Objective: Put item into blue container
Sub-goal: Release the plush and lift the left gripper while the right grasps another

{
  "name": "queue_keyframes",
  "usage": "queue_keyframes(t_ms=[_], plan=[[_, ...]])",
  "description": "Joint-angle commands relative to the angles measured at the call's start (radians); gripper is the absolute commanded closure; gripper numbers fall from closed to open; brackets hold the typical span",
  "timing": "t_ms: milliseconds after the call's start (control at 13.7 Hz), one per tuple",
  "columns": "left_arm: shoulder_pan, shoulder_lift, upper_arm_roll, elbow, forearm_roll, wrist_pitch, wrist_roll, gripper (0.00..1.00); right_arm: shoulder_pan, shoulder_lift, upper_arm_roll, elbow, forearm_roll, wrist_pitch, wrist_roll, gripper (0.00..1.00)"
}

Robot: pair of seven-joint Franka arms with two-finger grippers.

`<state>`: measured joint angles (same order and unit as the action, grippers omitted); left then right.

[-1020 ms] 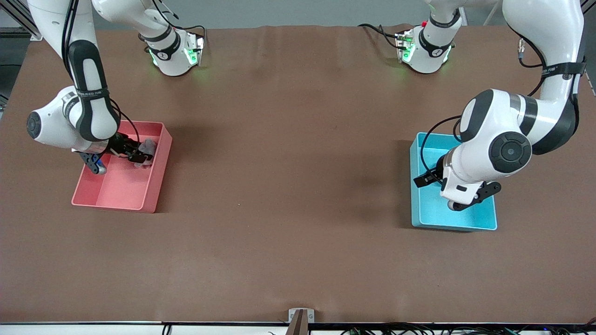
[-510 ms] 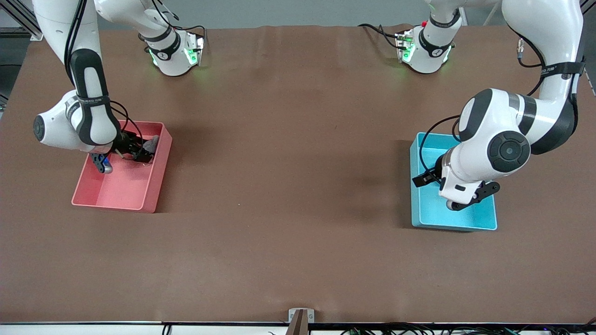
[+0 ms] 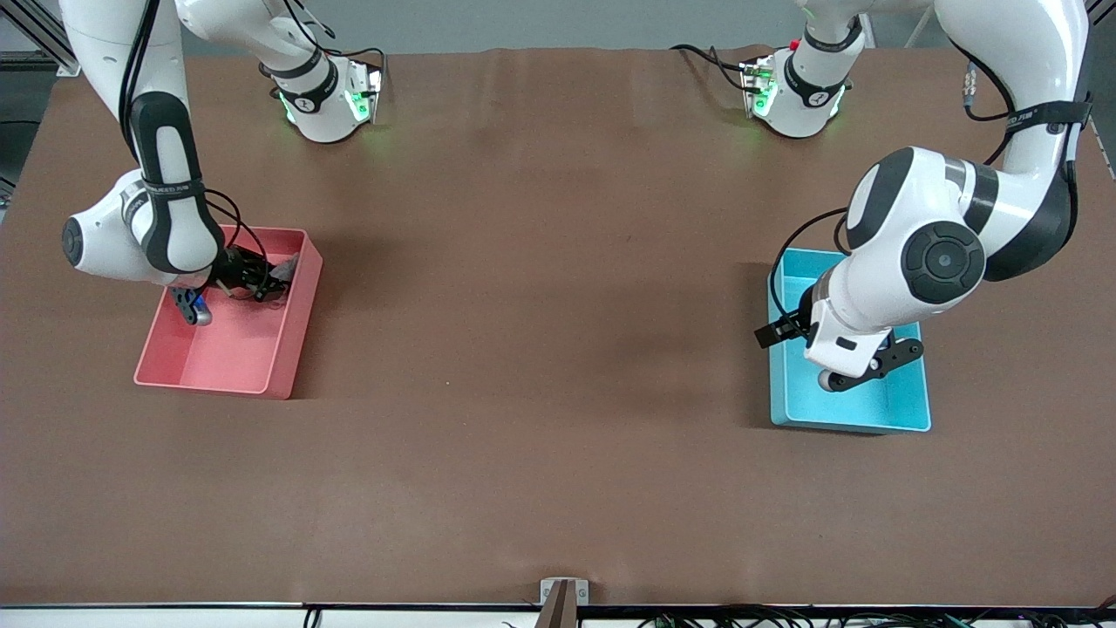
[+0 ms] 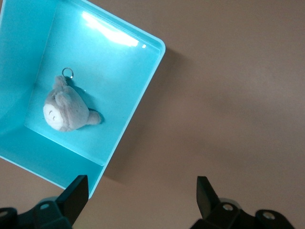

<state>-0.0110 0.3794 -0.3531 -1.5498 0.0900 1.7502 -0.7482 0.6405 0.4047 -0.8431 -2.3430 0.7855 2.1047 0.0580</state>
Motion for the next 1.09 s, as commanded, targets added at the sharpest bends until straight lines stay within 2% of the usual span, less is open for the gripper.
queue_keyframes(t_ms=[0, 146, 364, 656, 802, 1020], plan=[[0.000, -0.010, -0.003, 0.084, 0.008, -0.090, 0.020, 0.00, -0.019, 0.016, 0.016, 0.002, 0.029, -0.003, -0.017, 0.83], [0.000, -0.011, -0.004, 0.154, 0.058, -0.162, 0.030, 0.00, -0.019, 0.014, 0.016, 0.004, 0.028, -0.002, -0.017, 0.88], [0.011, -0.034, -0.033, 0.181, 0.163, -0.208, 0.140, 0.00, -0.019, 0.014, 0.016, 0.008, 0.029, -0.005, -0.017, 0.97], [0.043, -0.140, -0.026, 0.181, 0.160, -0.215, 0.245, 0.00, -0.071, 0.012, 0.009, 0.108, 0.012, -0.144, -0.018, 0.98], [0.066, -0.180, -0.029, 0.180, 0.152, -0.216, 0.274, 0.00, -0.116, 0.012, 0.004, 0.190, -0.064, -0.236, -0.008, 0.98], [0.088, -0.209, -0.027, 0.178, 0.111, -0.271, 0.340, 0.00, -0.186, 0.012, 0.004, 0.393, -0.204, -0.444, 0.061, 0.98]])
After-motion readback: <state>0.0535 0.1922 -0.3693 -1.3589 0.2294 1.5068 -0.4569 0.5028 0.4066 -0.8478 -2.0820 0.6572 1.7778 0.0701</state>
